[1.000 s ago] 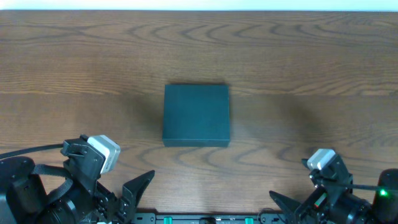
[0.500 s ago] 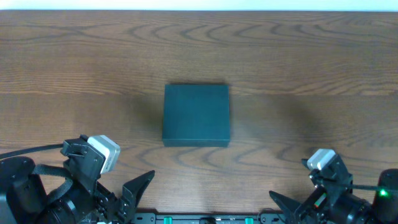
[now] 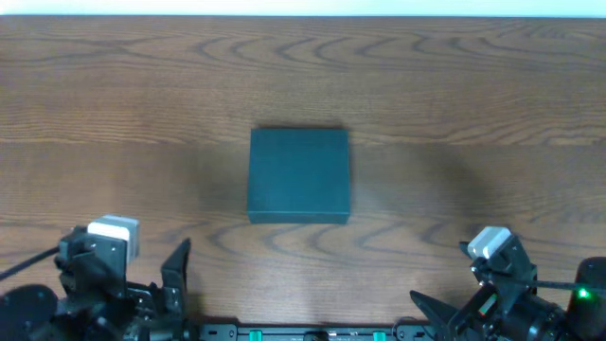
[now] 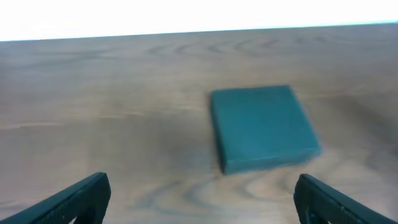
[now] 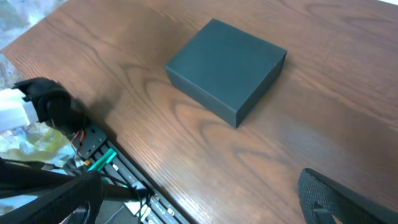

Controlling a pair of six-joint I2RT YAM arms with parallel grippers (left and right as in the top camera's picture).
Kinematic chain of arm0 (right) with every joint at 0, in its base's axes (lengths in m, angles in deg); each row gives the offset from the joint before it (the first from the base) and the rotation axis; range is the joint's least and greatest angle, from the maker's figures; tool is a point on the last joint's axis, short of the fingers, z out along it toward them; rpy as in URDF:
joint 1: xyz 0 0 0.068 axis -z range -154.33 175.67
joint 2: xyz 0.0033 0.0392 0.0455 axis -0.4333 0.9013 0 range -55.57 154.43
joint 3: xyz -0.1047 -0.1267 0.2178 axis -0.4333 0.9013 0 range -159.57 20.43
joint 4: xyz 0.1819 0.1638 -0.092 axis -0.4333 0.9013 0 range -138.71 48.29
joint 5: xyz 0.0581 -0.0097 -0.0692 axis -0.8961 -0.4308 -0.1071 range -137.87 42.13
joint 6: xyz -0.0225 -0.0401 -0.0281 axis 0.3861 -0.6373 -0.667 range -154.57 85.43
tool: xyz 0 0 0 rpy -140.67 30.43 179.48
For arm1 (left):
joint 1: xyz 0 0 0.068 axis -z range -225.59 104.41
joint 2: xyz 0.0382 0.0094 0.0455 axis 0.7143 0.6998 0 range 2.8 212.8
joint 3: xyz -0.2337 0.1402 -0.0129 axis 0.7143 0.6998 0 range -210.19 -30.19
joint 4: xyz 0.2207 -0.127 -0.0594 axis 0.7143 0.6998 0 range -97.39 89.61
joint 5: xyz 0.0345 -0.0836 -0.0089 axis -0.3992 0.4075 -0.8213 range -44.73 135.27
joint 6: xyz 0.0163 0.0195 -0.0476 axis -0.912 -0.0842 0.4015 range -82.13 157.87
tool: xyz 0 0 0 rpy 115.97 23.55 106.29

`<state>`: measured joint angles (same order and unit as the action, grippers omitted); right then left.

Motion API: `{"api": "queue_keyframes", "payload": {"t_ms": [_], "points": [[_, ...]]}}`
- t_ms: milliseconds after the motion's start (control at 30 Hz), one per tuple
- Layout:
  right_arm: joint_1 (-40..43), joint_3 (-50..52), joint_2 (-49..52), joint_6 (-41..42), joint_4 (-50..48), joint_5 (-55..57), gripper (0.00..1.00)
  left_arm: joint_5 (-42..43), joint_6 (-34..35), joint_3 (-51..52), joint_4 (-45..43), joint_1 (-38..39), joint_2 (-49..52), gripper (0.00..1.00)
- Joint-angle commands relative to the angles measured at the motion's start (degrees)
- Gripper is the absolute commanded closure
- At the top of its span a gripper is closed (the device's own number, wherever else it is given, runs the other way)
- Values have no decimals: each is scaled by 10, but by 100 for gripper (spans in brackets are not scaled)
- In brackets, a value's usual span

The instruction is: Pack container

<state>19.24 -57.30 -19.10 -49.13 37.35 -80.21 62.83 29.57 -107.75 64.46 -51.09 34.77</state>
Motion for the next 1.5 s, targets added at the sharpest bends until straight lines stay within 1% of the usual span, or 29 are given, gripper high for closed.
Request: {"api": "queue_keyframes", "payload": {"t_ms": [0,67,133,233,300,433,533,800,967,1100,1233,1467], "points": [[5,-3,-2,-3,1,0,1,-72,49,85,-41,-11,-50,5],[5,-3,-2,-3,1,0,1,-85,61,140,-74,-15,-80,5],[5,-3,-2,-3,1,0,1,-107,90,210,-117,-18,-116,5],[5,-3,-2,-3,1,0,1,-167,168,303,-165,-18,-160,5],[5,-3,-2,-3,1,0,1,-192,201,352,-187,-18,-179,5],[5,-3,-2,-3,1,0,1,-195,206,457,-245,-18,-223,5],[5,-3,-2,-3,1,0,1,-195,208,514,-273,-17,-252,5],[5,-3,-2,-3,1,0,1,-181,208,606,-303,-16,-299,5],[5,-3,-2,-3,1,0,1,-180,208,626,-308,-12,-299,5],[5,-3,-2,-3,1,0,1,-180,208,652,-326,14,-300,5],[5,-3,-2,-3,1,0,1,-177,208,686,-354,16,-318,5],[5,-3,-2,-3,1,0,1,-182,207,688,-356,16,-318,5]]}}
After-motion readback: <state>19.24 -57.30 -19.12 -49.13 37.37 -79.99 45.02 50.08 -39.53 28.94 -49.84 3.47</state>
